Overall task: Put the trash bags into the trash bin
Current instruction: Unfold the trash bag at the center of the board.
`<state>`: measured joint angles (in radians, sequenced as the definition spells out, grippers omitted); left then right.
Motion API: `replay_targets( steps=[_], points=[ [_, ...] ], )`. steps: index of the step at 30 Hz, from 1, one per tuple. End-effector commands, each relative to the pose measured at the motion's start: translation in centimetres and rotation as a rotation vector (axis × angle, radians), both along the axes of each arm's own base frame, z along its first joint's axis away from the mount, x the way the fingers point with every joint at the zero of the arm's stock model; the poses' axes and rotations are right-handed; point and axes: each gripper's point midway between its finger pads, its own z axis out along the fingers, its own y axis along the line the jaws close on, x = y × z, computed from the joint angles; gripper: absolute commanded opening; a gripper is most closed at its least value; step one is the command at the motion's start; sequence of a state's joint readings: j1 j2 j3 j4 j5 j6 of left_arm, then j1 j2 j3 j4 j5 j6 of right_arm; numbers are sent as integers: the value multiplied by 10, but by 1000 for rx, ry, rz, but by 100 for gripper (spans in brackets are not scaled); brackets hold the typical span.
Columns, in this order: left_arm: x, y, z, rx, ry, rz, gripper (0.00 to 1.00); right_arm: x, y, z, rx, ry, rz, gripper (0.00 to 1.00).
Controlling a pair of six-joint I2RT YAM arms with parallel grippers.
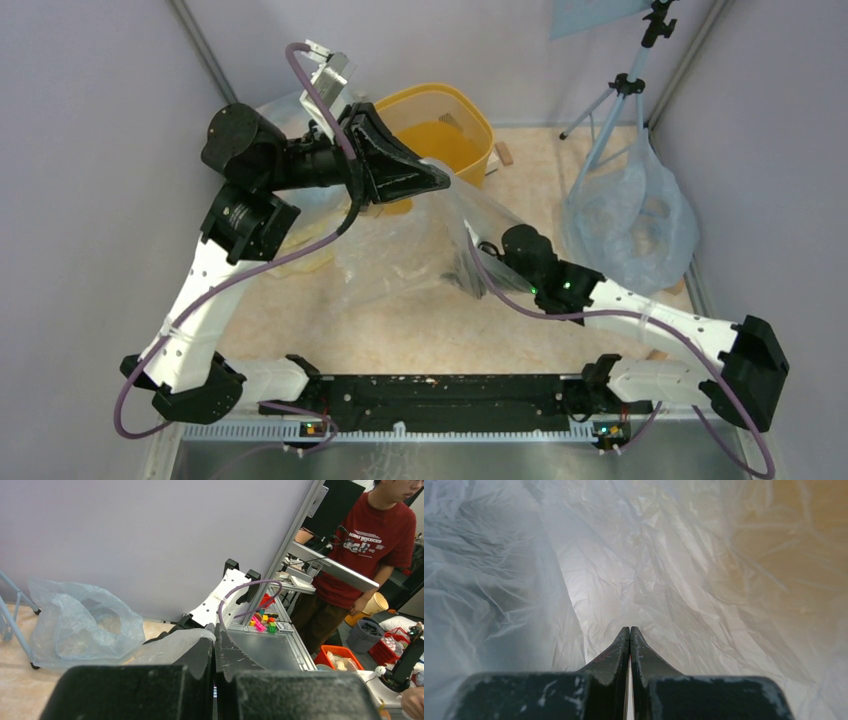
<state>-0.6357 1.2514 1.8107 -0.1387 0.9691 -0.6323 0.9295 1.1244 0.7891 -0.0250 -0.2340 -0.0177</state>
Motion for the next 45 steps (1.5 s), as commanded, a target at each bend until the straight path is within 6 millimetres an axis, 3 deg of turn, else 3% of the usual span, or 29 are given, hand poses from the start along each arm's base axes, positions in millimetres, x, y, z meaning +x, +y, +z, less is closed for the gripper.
replay_targets(
  steps=[1, 5, 9, 19, 26, 32, 36, 39, 43, 45],
  points=[
    [0, 1, 9, -46, -67, 3, 0, -18, 0, 32, 86, -43, 82, 0],
    [8, -5, -6, -8, -50, -4, 0, -16, -6, 61, 139, -88, 47, 0],
    [17, -6, -18, 27, -47, 51, 0, 4, -27, 77, 151, -100, -139, 1],
    [19, -5, -30, 59, -53, 71, 0, -1, -52, 130, 240, -123, -220, 6],
    [28, -4, -38, 89, -40, 127, 0, -14, -75, 171, 292, -133, -245, 30],
    [35, -6, -46, 99, -39, 151, 0, -12, -88, 178, 307, -149, -298, 31],
    [52, -8, -60, 138, -21, 221, 0, -18, -90, 188, 343, -133, -285, 51],
    [76, -9, -70, 189, 32, 323, 0, -28, -94, 209, 399, -97, -277, 60],
    [95, -9, -82, 249, 65, 400, 0, -23, -119, 230, 426, -105, -391, 67],
    [96, -8, -85, 253, 61, 406, 0, -17, -135, 231, 402, -121, -467, 70]
  ],
)
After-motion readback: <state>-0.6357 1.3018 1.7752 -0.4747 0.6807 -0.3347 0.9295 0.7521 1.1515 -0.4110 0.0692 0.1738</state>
